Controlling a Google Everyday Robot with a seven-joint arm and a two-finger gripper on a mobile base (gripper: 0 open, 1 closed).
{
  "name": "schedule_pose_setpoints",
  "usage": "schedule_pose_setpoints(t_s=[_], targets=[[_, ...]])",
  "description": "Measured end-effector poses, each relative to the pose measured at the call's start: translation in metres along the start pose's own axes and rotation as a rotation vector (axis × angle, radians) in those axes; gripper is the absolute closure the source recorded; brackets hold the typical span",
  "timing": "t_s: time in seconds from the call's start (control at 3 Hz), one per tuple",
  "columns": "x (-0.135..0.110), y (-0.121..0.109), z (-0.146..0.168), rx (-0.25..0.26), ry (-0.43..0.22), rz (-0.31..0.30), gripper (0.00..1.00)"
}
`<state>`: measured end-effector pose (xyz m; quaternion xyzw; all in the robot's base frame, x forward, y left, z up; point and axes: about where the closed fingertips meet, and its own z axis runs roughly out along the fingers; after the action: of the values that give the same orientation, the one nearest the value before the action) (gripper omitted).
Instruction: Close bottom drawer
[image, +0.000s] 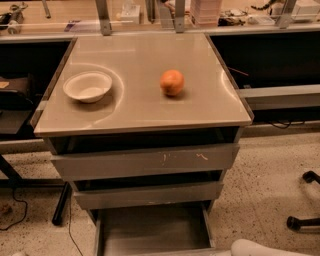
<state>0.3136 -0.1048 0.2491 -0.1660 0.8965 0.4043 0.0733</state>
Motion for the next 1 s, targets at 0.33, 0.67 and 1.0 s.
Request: schedule_pose_setpoints(t_s=[0.33,0.67,1.0], targets=[[-0.002,-0.018,0.011,0.026,-0.035,0.041,1.0],[-0.002,-0.018,0.011,0.025,-0.034,0.042,1.0],[-0.016,-0.031,0.015,0.053,-0.033,0.052,1.0]])
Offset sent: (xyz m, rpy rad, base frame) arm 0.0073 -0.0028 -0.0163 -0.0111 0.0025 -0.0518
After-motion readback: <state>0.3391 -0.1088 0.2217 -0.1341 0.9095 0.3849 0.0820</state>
